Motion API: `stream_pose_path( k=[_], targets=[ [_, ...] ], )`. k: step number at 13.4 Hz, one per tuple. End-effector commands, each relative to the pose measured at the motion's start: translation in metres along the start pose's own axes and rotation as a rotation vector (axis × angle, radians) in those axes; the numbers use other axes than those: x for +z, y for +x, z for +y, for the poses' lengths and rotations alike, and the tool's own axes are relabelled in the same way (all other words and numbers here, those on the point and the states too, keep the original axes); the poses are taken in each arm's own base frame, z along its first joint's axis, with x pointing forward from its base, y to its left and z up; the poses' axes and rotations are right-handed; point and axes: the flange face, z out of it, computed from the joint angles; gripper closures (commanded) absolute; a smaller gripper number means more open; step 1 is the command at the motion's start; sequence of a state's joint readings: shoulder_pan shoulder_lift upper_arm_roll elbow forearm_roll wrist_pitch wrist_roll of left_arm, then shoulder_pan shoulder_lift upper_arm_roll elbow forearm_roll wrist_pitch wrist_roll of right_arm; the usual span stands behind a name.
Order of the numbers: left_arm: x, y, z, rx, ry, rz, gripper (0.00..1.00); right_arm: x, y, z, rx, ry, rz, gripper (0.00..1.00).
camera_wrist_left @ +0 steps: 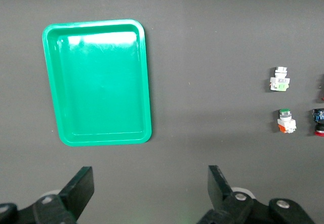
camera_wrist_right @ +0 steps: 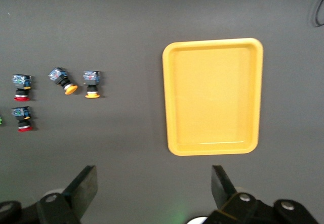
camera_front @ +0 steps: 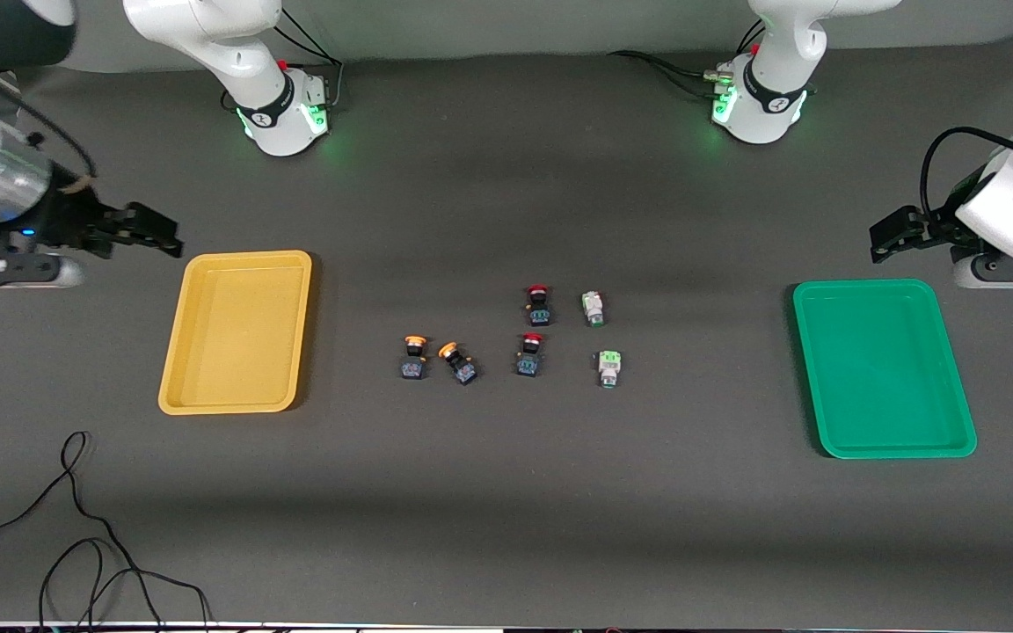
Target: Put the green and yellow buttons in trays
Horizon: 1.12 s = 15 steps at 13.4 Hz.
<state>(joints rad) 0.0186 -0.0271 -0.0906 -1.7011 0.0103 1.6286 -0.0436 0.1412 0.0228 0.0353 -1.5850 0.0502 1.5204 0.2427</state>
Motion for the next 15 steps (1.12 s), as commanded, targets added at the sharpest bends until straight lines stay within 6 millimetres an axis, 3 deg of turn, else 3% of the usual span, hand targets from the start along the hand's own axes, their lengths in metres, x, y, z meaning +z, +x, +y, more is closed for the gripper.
stream_pose_path(
  k=[1,3,5,7,10,11,15],
  targets=[
    [-0.007,-0.006,0.001,0.013,0.013,0.0,0.0,0.013,0.005,-0.044,0.051,0.003,-0.007,0.0],
    [-0.006,-0.006,0.005,0.009,0.013,-0.001,0.0,0.026,0.008,-0.079,0.068,-0.002,-0.014,0.0],
    [0.0,-0.008,0.024,-0.017,0.016,-0.009,0.0,0.046,0.012,-0.11,0.083,-0.003,-0.013,0.0],
    [0.007,-0.011,0.063,-0.037,0.012,-0.008,0.0,0.073,0.016,-0.138,0.09,-0.014,-0.027,0.0],
    [0.037,-0.012,0.113,-0.083,-0.05,-0.004,0.0,0.125,0.024,-0.174,0.104,-0.007,-0.072,0.0],
    [0.046,-0.016,0.133,-0.099,-0.06,-0.004,0.0,0.143,0.029,-0.178,0.104,-0.004,-0.088,0.0],
    [0.07,-0.049,0.244,-0.237,-0.059,0.0,0.0,0.221,0.046,-0.18,0.123,-0.001,-0.082,0.0]
  ],
)
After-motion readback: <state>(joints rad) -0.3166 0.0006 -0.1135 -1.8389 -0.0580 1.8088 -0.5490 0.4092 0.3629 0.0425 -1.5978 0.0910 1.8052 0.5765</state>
